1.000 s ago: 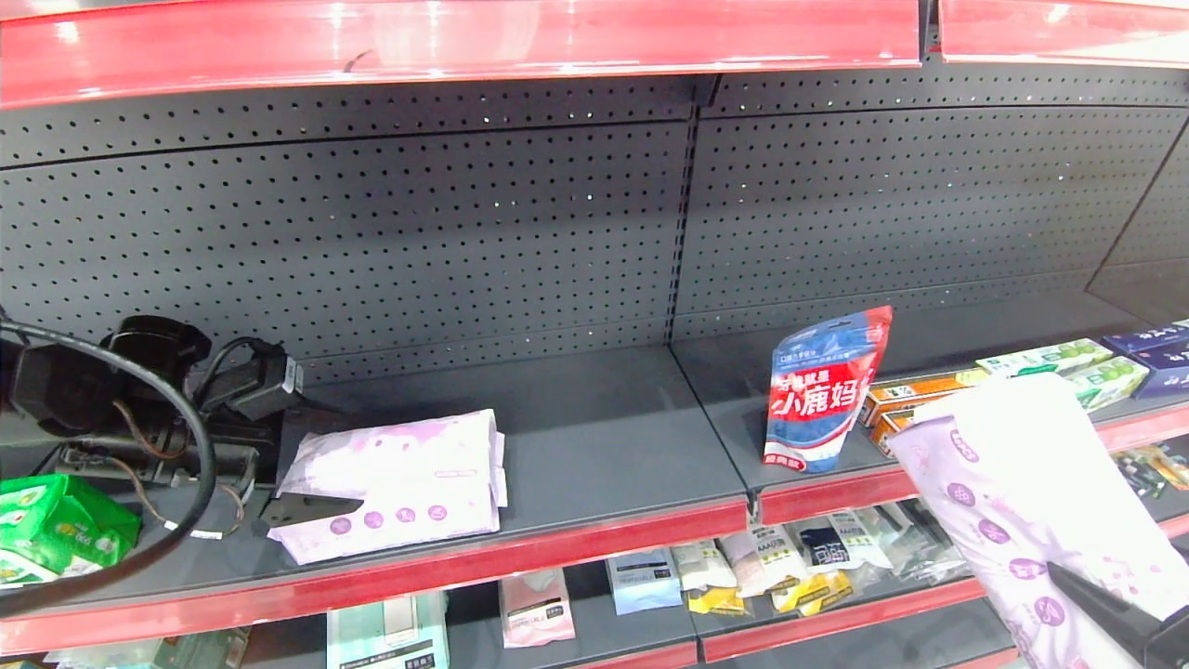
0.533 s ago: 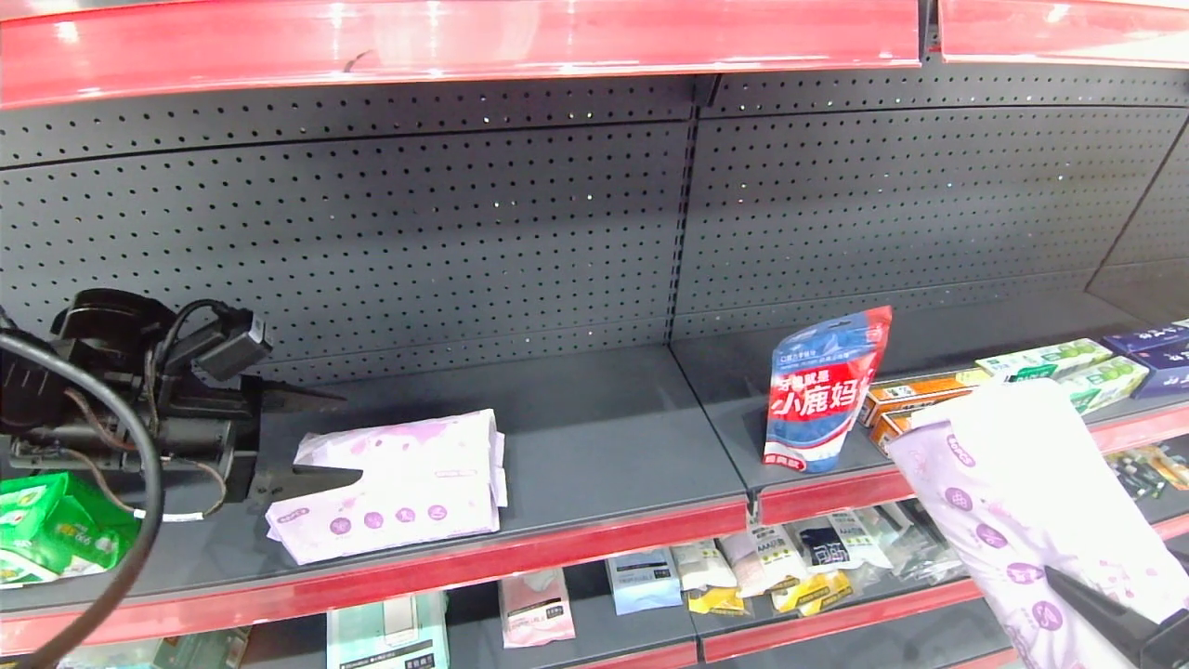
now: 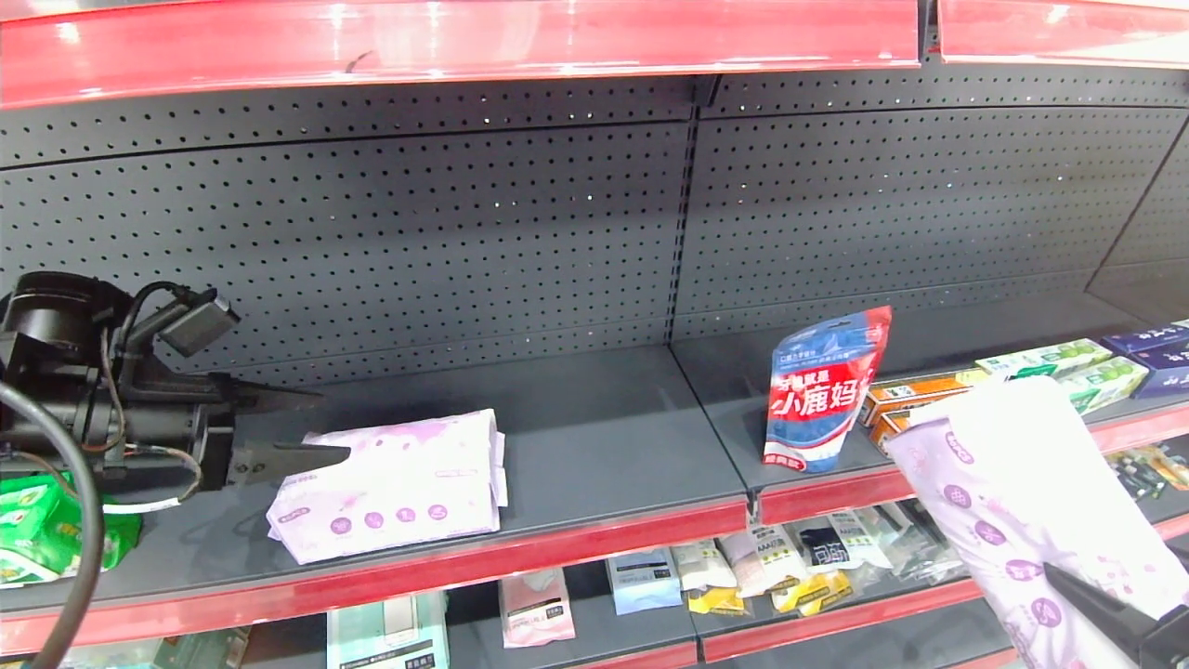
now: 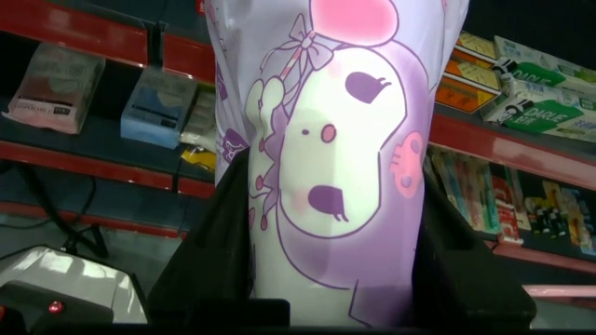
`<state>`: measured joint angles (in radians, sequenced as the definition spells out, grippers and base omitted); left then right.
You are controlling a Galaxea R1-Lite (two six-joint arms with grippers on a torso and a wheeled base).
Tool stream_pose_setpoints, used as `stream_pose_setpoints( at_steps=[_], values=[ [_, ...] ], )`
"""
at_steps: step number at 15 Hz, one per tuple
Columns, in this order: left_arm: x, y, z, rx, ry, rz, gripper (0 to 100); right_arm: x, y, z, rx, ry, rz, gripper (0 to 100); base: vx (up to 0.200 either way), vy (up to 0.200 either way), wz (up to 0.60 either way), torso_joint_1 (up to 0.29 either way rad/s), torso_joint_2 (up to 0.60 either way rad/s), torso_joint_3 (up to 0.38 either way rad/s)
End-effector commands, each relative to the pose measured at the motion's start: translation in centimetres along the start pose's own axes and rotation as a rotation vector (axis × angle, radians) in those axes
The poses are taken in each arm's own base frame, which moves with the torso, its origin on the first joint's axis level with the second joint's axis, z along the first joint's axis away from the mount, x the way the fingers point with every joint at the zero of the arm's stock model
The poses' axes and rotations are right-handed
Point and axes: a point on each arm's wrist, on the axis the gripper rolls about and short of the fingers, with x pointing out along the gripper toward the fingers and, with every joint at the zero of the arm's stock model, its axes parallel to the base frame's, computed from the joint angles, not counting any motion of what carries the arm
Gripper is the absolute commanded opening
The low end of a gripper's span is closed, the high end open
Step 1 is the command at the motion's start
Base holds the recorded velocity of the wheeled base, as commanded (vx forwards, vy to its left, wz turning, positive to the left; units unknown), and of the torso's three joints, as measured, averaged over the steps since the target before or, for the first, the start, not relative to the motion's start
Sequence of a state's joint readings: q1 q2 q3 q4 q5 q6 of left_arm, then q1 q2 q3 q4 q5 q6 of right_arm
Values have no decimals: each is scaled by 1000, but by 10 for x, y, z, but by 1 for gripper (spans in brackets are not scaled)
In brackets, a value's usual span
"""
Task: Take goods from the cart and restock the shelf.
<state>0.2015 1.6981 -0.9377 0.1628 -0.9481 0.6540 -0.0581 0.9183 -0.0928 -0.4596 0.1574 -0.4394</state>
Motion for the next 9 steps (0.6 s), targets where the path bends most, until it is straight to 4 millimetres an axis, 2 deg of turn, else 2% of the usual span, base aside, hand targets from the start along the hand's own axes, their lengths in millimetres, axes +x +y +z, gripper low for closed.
stream_pose_setpoints(
  at_steps=[1,4,7,9],
  values=[
    [0,2,3,-29,-6,27,100,0,0,1,1,-1,0,0,0,0,0,0,0,0],
    [11,14,6,-54,17,158,100,0,0,1,1,-1,0,0,0,0,0,0,0,0],
    [22,26,10,-86,73,457,100,0,0,0,1,0,1,0,0,0,0,0,0,0],
    [33,26,15,-114,39,607,100,0,1,-1,2,6,3,0,0,0,0,0,0,0]
  ],
)
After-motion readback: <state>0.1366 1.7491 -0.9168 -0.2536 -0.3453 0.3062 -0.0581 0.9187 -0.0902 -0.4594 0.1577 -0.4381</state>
